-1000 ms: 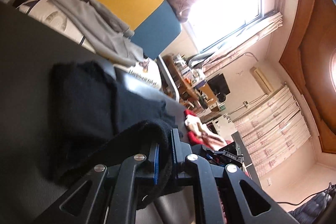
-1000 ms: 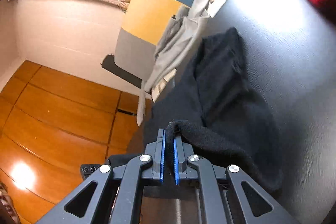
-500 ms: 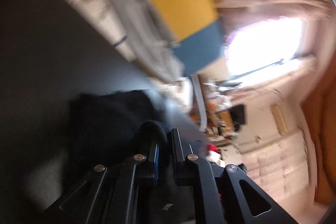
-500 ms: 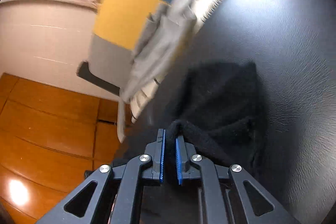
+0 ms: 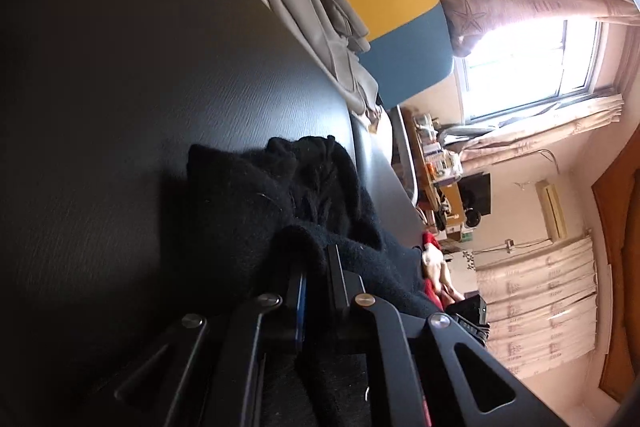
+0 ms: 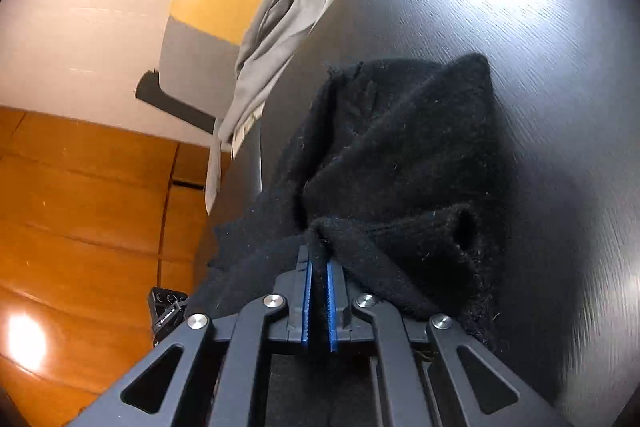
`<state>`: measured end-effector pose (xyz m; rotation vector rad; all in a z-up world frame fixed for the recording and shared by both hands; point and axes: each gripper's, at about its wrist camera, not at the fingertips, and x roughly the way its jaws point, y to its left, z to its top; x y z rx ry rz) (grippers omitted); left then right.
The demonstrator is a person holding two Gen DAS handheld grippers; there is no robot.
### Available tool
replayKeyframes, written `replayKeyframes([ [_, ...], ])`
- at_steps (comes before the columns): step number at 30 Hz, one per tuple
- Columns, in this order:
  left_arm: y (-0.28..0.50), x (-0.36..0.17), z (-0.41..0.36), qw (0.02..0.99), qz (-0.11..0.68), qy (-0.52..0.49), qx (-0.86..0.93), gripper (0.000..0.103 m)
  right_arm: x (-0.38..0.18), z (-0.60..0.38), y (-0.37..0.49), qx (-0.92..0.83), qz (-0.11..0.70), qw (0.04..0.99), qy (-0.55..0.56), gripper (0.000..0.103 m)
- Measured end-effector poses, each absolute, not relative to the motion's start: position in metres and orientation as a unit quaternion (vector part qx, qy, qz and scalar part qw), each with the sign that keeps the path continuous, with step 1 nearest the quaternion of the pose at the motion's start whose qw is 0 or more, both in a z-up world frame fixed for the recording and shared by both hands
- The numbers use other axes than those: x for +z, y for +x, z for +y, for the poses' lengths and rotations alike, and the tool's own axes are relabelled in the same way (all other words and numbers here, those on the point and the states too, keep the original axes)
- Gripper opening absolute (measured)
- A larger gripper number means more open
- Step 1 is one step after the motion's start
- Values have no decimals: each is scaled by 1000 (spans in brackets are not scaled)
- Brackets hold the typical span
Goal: Fold clothes
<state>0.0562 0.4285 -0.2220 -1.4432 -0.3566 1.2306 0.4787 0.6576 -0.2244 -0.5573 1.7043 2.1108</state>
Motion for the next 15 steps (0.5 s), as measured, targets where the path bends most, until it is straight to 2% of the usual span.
replayKeyframes([
  [3,60,-222,404,569,-170,-617,516,9,-223,642,496,745,627,161,-161,10],
  [5,62,-217,394,574,-170,-615,513,11,-219,632,506,745,636,148,-139,21],
  [7,64,-206,387,576,-160,-605,526,15,-212,620,514,751,634,139,-121,47],
  [10,67,-188,379,582,-147,-587,543,20,-199,605,523,763,625,129,-97,70],
  [15,83,-174,360,598,-104,-567,557,25,-202,585,519,758,624,132,-133,72],
])
